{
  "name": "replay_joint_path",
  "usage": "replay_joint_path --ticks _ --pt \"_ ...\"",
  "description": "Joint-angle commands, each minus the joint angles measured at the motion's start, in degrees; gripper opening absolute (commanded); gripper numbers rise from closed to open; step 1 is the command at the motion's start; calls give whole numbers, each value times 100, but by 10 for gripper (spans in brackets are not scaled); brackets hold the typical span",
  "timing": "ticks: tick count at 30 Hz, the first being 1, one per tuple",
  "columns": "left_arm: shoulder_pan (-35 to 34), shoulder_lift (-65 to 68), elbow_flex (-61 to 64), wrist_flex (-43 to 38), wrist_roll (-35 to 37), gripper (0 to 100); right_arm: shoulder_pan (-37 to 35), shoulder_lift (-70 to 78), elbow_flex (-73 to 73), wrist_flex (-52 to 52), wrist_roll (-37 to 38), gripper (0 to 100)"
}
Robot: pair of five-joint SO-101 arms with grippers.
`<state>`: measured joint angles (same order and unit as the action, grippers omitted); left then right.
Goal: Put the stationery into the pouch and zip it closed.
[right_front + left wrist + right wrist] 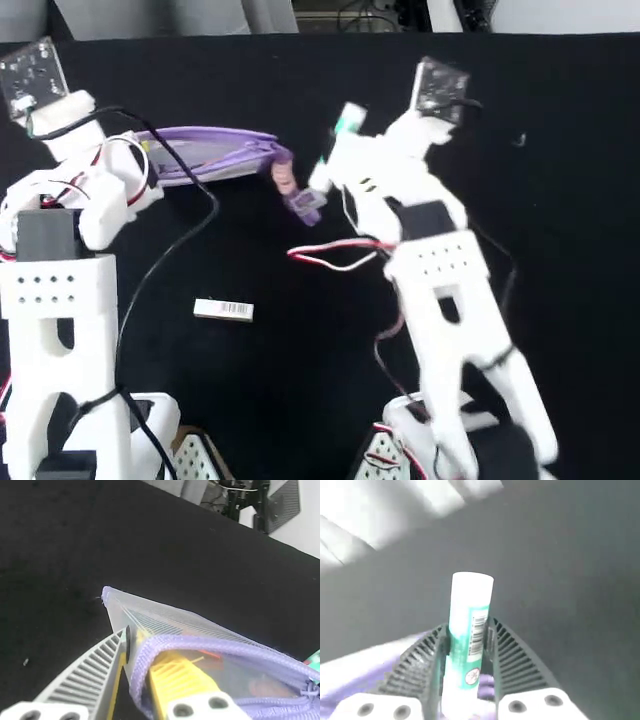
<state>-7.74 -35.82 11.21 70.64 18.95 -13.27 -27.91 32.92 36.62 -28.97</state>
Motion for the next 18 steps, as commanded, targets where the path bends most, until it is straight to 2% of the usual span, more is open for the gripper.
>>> replay_joint_path --ticks 1,12,15,18 --pt "277 -158 -576 246 123 28 79 -989 -57 -510 53 11" --pt "435 -149 -426 237 132 28 9 -1675 -48 -1758 0 11" --pt "435 -149 -295 132 132 28 -352 -1851 40 -1978 0 11" --pt "409 -149 75 -167 132 28 -1020 -2088 576 -2585 9 11"
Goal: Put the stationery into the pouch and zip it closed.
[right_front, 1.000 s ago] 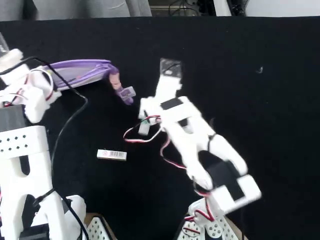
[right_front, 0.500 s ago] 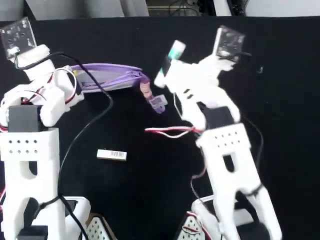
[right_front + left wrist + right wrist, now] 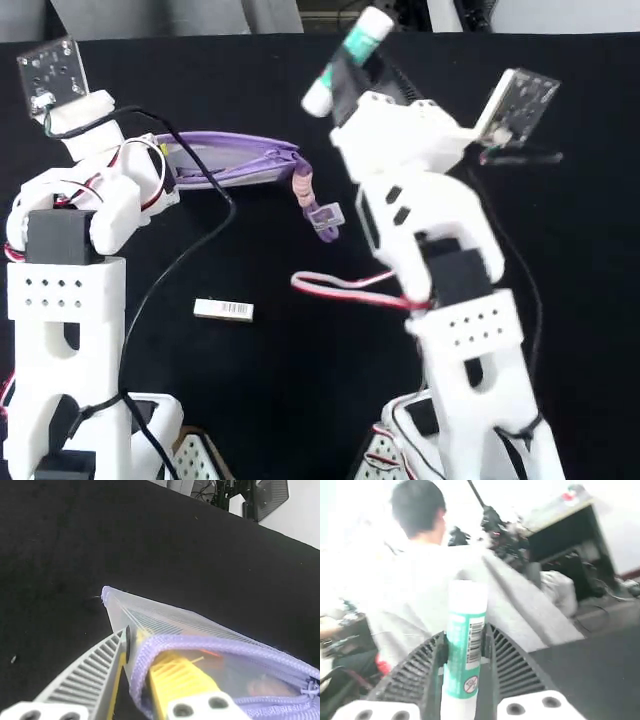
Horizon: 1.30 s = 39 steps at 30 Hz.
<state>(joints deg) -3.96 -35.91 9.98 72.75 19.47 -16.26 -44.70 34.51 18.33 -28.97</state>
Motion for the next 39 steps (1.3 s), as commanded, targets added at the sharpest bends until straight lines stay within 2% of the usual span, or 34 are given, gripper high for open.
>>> replay_joint_path --ticks 1,4,8,26,33,36,39 --pt "31 -149 295 -466 79 28 -905 -497 681 -1064 9 11" --pt "31 -149 453 -580 79 28 -1354 -655 1534 -2171 44 11" --pt "31 -167 453 -580 79 28 -1495 -523 2105 -3130 53 11" --pt "-321 -149 470 -580 79 28 -1512 927 2185 -3156 44 11" --pt "-462 -149 479 -580 88 28 -1688 1007 2281 -3138 70 14" --pt "-470 -141 479 -580 88 28 -1749 998 2396 -3156 431 12" --pt "-470 -149 453 -545 88 28 -2119 998 2484 -3165 1187 11"
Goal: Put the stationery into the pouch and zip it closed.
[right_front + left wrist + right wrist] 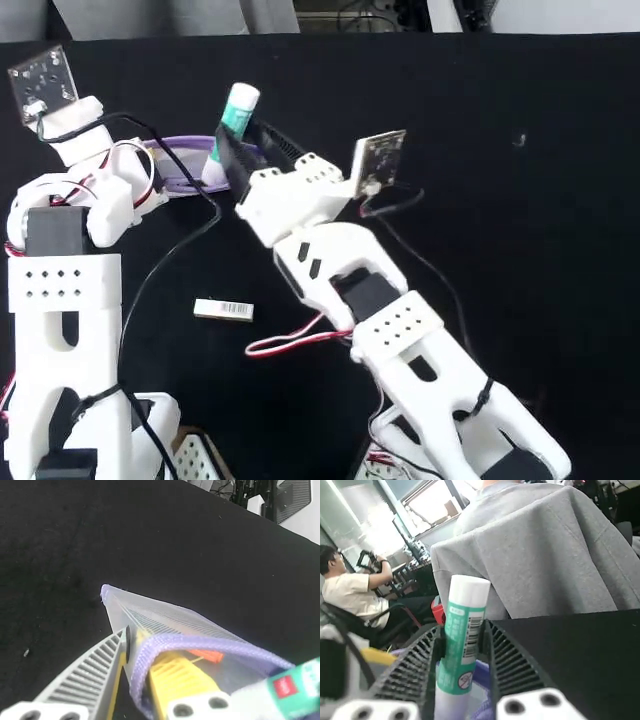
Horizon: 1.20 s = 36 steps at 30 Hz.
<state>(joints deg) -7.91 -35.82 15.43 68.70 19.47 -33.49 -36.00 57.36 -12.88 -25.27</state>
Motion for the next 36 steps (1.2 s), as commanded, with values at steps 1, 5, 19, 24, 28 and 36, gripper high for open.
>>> replay_joint_path --ticks 1,5,19,24,28,36 --pt "-75 -158 -92 -141 88 28 -527 127 251 -132 1055 11" --pt "-312 -158 -101 -158 97 28 -756 127 892 -1248 1855 11" --pt "-330 -158 -101 -149 202 28 -1064 136 1877 -3174 4070 11" --pt "-312 -158 -101 -158 202 28 -1073 136 1903 -3191 4290 11" --pt "-303 -158 -101 -158 202 28 -1073 180 2035 -3991 4290 13" --pt "-295 -149 -233 -132 211 28 -1073 286 2114 -4352 4290 15"
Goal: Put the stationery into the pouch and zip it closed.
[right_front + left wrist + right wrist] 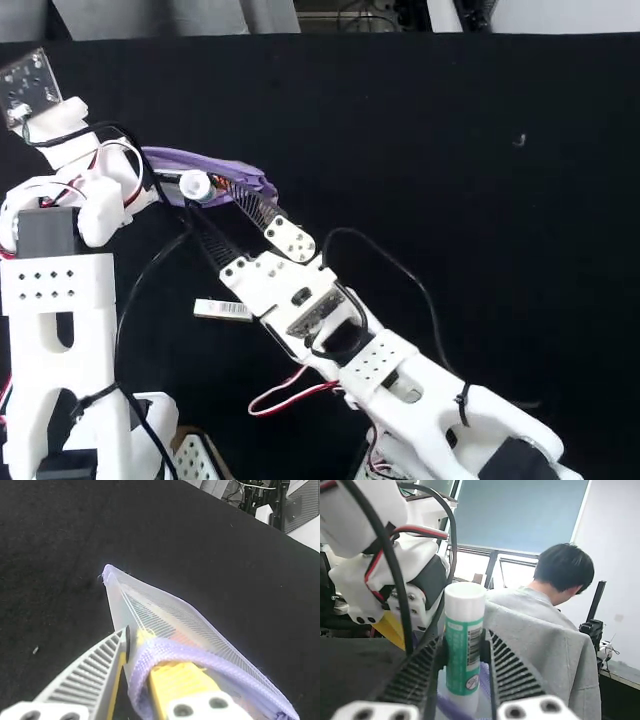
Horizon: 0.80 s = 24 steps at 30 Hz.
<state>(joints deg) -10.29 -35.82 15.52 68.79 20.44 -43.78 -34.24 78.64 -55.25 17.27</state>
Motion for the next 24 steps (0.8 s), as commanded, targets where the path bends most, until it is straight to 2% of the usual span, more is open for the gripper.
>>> replay_joint_path --ticks 1,4,7,10,13,15,21,24 --pt "-57 -149 -251 -132 114 28 -44 215 -57 -114 35 15" --pt "-57 -149 -268 -62 114 28 -44 743 -268 -158 26 28" --pt "-57 -149 -268 -62 123 28 -44 1288 -462 -334 26 139" --pt "-66 -149 -268 -62 123 28 -44 1727 -382 -1248 26 230" --pt "-66 -149 -268 -88 123 28 -44 2018 -224 -2022 26 234" --pt "-66 -149 -268 -97 123 28 -44 2123 -224 -2189 26 234" --pt "-110 -149 -259 -105 193 28 -9 1727 -180 -2163 26 234" --pt "-110 -149 -259 -114 220 28 -9 1191 -66 -1723 26 234"
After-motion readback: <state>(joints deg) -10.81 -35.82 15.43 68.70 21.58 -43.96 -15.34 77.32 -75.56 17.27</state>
